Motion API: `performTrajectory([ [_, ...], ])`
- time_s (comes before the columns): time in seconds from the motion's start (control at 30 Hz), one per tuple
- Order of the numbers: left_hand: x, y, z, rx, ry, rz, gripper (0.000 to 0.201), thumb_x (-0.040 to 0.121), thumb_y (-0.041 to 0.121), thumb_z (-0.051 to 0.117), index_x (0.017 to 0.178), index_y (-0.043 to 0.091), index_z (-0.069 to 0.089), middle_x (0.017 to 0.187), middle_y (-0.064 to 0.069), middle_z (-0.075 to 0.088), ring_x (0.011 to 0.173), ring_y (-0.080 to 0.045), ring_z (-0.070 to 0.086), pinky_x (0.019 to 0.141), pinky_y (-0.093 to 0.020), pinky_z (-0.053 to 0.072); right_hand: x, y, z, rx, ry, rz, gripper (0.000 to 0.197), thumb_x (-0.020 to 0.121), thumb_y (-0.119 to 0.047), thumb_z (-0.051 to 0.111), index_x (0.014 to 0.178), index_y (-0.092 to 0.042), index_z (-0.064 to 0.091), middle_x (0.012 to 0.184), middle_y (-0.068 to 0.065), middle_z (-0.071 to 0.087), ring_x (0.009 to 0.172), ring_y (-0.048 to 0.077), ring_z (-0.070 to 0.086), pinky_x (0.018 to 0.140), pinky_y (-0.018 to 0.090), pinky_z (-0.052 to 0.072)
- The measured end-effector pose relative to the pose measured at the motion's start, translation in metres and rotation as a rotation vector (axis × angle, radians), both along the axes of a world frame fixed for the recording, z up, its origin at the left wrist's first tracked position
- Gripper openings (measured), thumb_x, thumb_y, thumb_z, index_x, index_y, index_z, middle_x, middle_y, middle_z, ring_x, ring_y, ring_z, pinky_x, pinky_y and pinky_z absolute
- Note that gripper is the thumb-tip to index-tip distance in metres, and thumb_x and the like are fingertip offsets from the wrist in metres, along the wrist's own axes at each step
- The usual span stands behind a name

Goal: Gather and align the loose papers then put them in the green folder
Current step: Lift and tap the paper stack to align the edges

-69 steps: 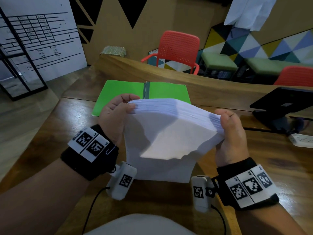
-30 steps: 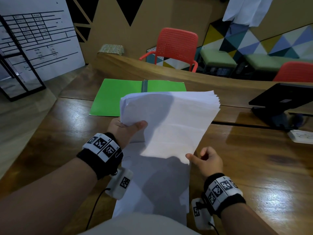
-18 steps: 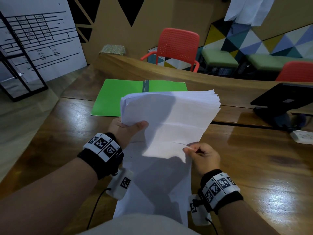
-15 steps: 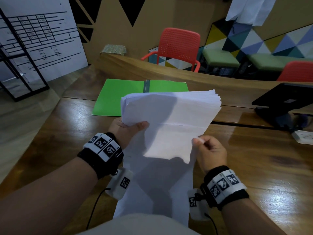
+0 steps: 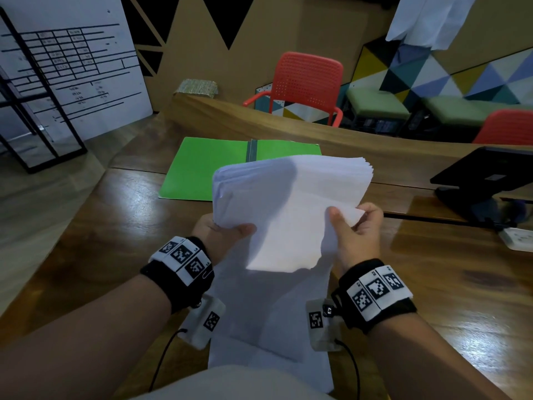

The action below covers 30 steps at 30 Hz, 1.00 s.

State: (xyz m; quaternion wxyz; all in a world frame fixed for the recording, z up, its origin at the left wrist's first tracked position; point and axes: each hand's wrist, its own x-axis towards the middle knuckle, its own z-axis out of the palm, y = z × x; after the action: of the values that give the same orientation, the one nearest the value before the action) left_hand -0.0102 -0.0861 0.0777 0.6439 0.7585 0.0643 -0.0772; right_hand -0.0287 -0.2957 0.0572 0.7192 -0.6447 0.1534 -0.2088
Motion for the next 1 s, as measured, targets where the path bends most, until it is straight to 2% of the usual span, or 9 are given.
performTrajectory([
  [0.1,0.006,0.009,0.0,-0.013,0.003,-0.008,0.023,0.073,0.01,0.075,0.064,0.023,0.058,0.038,0.014,0.059,0.053,-0.007,0.057,0.039,-0.005,0.042,-0.002,-0.012,-0.003,0.085,0.083,0.21,0.071,0.054,-0.022,0.088,0.113,-0.013,0.049,0.112,0.012,0.065,0.102,0.026,0.065,0.086,0.042,0.054],
  [0.17,0.009,0.012,0.005,-0.011,-0.012,-0.006,0.016,0.07,0.012,0.077,0.066,0.019,0.064,0.05,0.009,0.065,0.061,-0.016,0.06,0.052,-0.016,0.049,-0.007,-0.013,0.004,0.044,0.174,0.302,0.073,0.04,-0.04,0.09,0.099,-0.006,0.062,0.102,0.015,0.07,0.094,0.033,0.067,0.084,0.047,0.055],
  [0.3,0.011,0.001,0.025,-0.064,-0.198,0.13,0.024,0.073,0.015,0.074,0.055,0.021,0.061,0.033,0.019,0.056,0.034,0.006,0.051,0.039,-0.012,0.042,-0.01,0.001,0.036,0.019,0.012,0.127,0.017,0.072,-0.012,0.076,0.084,-0.015,0.066,0.077,-0.003,0.073,0.077,0.019,0.071,0.07,0.03,0.057],
  [0.37,0.007,-0.008,0.04,-0.091,-0.324,0.191,0.027,0.077,0.016,0.071,0.056,0.028,0.058,0.032,0.026,0.053,0.035,0.014,0.05,0.041,-0.007,0.04,-0.012,0.013,0.06,-0.006,-0.183,0.072,0.018,0.077,-0.003,0.07,0.085,-0.019,0.066,0.073,-0.012,0.074,0.075,0.006,0.07,0.068,0.023,0.055],
  [0.53,0.003,-0.018,0.061,-0.181,-0.455,0.251,0.028,0.078,0.021,0.071,0.055,0.033,0.058,0.043,0.027,0.059,0.046,0.019,0.054,0.05,-0.002,0.044,-0.015,0.027,0.088,0.005,-0.408,0.009,0.018,0.08,0.0,0.067,0.091,-0.014,0.066,0.08,-0.01,0.075,0.084,0.011,0.071,0.072,0.025,0.055],
  [0.67,0.001,-0.022,0.055,-0.1,-0.441,0.215,0.014,0.082,0.023,0.065,0.069,0.025,0.062,0.051,0.022,0.057,0.043,0.018,0.052,0.044,0.0,0.038,-0.014,0.033,0.078,0.068,-0.345,-0.008,0.019,0.077,-0.009,0.068,0.094,-0.019,0.067,0.086,-0.006,0.075,0.092,0.02,0.07,0.081,0.038,0.056],
  [0.73,0.001,-0.022,0.048,-0.061,-0.431,0.206,0.002,0.084,0.02,0.063,0.084,0.02,0.061,0.062,0.018,0.055,0.045,0.021,0.051,0.044,0.002,0.037,-0.015,0.035,0.07,0.044,-0.303,0.011,0.018,0.082,-0.006,0.066,0.095,-0.017,0.066,0.086,-0.007,0.075,0.091,0.017,0.07,0.081,0.035,0.056],
  [0.87,0.001,-0.021,0.036,-0.055,-0.417,0.149,0.021,0.084,0.018,0.062,0.103,0.009,0.066,0.076,0.009,0.062,0.066,0.002,0.06,0.05,0.003,0.04,-0.016,0.035,0.062,0.004,-0.284,0.02,0.028,0.082,0.0,0.064,0.09,-0.026,0.064,0.082,-0.013,0.074,0.084,0.008,0.069,0.075,0.024,0.056],
  [1.0,0.005,-0.024,0.034,-0.171,-0.447,0.015,0.026,0.076,0.02,0.068,0.1,0.024,0.059,0.086,0.013,0.063,0.068,0.014,0.061,0.064,-0.004,0.047,-0.011,0.033,0.061,-0.093,-0.259,-0.001,0.027,0.075,-0.011,0.07,0.084,-0.032,0.055,0.085,-0.01,0.061,0.081,0.014,0.06,0.076,0.037,0.052],
])
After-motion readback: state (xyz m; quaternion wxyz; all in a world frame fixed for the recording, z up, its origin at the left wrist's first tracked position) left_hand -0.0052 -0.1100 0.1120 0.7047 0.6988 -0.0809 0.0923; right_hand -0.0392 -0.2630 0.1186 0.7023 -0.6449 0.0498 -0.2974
